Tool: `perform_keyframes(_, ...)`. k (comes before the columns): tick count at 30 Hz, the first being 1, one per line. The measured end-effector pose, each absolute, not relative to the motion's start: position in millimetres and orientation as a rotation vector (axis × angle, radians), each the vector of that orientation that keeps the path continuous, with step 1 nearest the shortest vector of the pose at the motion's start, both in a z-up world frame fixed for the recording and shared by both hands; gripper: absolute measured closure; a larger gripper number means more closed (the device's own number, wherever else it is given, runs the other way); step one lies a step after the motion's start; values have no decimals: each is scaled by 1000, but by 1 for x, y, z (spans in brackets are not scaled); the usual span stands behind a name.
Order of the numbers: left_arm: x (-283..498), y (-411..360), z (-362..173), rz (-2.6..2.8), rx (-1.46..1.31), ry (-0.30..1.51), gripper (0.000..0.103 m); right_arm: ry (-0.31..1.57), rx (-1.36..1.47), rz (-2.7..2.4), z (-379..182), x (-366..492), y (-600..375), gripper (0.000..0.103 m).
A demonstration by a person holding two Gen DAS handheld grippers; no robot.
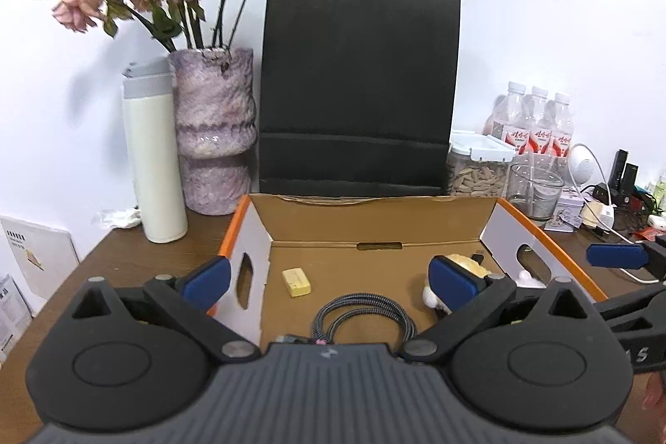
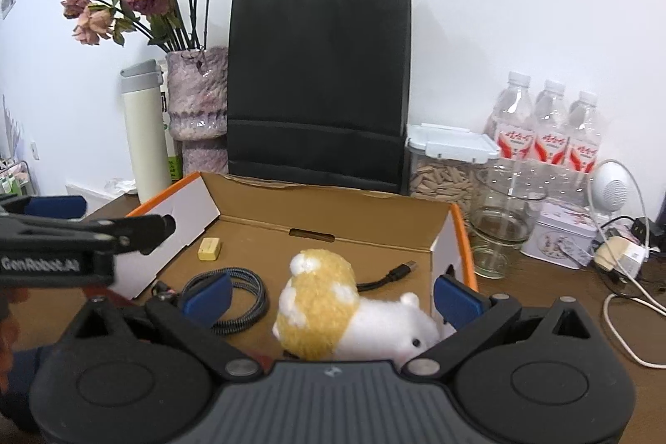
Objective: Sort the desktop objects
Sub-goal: 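Drop the eraser and sheep into the box, opening both grippers, then grasp the navy pouch with the left gripper while the right gripper grasps the white jar lid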
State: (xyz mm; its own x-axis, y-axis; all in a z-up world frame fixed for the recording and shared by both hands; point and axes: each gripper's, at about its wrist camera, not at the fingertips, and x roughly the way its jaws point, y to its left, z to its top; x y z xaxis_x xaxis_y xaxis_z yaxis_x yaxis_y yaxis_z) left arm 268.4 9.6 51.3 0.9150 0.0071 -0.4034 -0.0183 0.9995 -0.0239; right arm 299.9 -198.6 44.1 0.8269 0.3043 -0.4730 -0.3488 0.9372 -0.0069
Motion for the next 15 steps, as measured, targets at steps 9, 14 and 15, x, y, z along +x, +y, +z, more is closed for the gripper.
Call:
perform_keyframes(9, 225, 35, 49, 38, -2, 436, 0, 499, -101, 313, 36, 259, -219, 0)
perform_keyframes(14, 205, 53, 40, 67, -2, 479, 0, 535, -112, 300, 24, 241, -227, 0)
perform_keyframes(15, 201, 56, 39, 70, -5, 489, 0, 543, -117, 298, 21, 238, -228, 0)
